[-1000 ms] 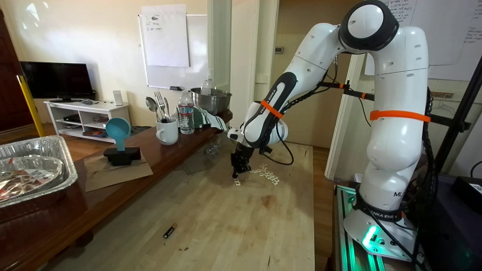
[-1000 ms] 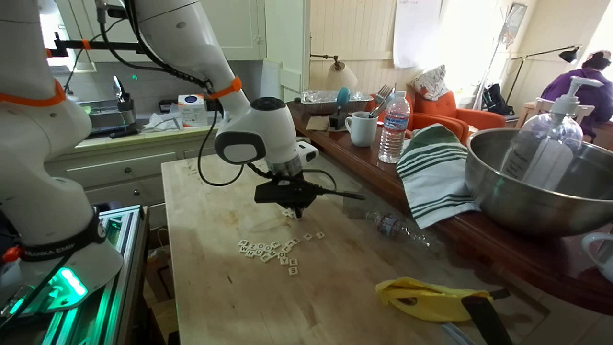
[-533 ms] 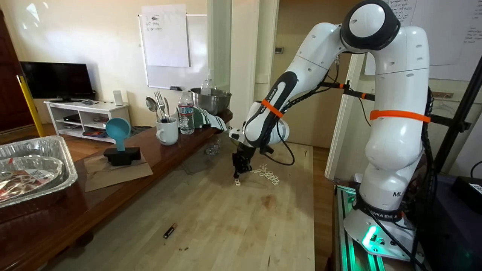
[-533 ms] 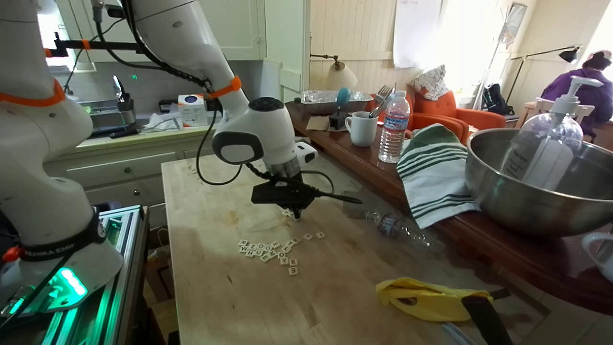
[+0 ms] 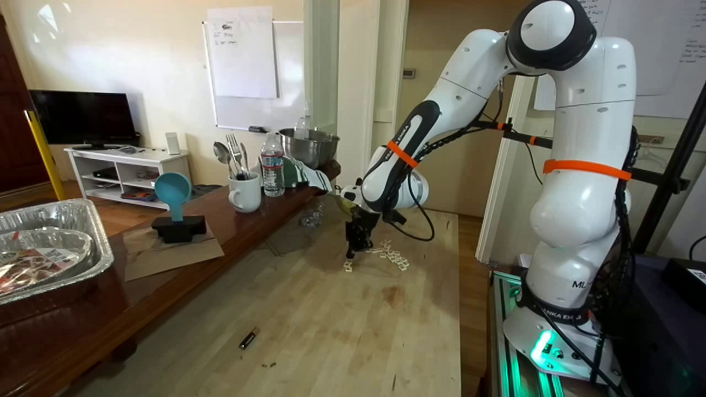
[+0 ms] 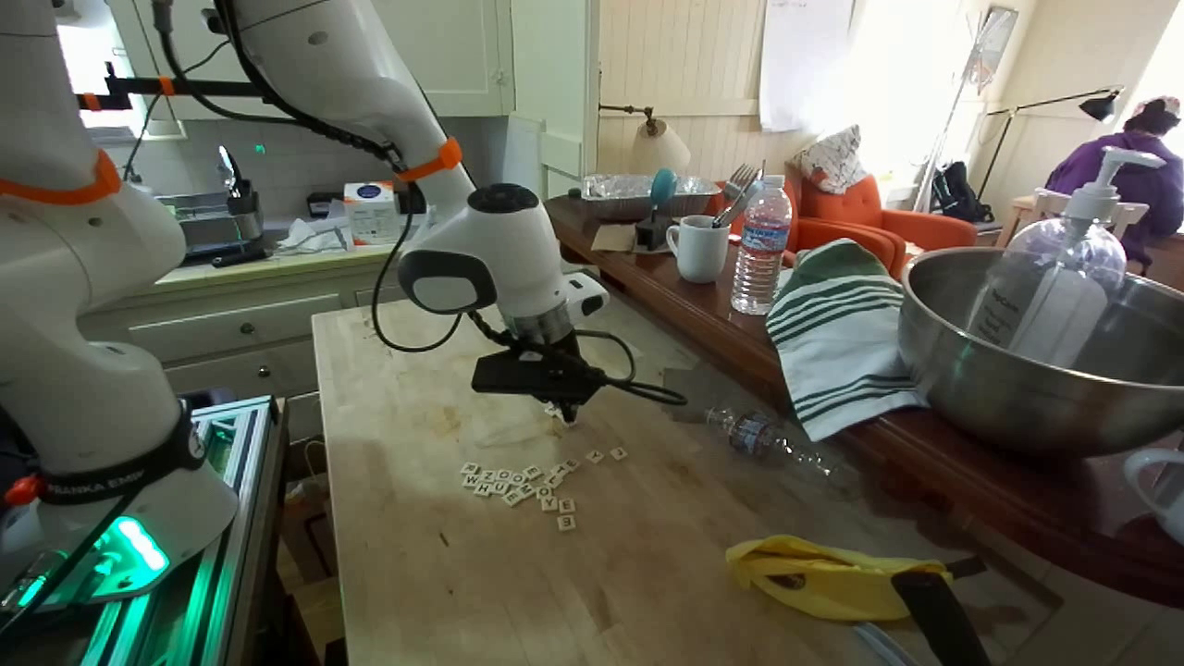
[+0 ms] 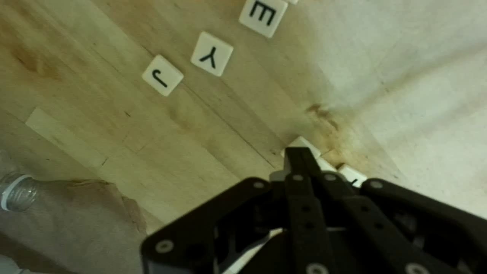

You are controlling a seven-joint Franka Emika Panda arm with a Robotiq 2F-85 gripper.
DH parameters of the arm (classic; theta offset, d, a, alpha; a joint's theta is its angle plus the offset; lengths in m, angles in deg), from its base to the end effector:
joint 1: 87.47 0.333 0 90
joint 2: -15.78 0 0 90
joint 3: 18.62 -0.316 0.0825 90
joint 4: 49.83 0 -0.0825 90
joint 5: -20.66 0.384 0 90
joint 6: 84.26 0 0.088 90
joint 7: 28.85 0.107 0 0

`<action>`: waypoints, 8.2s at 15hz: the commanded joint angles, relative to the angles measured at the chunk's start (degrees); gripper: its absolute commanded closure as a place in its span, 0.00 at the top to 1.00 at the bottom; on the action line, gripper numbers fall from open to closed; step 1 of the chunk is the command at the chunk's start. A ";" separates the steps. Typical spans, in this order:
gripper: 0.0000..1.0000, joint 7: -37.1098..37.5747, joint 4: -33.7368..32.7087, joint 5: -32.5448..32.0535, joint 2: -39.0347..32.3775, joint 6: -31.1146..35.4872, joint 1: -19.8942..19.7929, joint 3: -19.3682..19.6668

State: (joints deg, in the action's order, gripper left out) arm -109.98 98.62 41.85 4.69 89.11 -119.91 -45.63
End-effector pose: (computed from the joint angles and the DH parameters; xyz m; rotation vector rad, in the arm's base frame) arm 0.4578 -0.0644 0.2192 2.7360 1.3895 0.4581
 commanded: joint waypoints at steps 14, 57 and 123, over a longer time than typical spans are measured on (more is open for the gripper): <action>0.00 1.37 7.26 6.31 5.78 4.91 -6.38 -0.32; 0.00 7.80 5.95 7.09 2.88 5.80 -5.83 -0.90; 0.00 23.35 -0.99 6.09 -5.17 0.94 2.94 2.35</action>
State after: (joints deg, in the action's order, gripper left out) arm -88.09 98.02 48.07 2.23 93.70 -118.01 -43.81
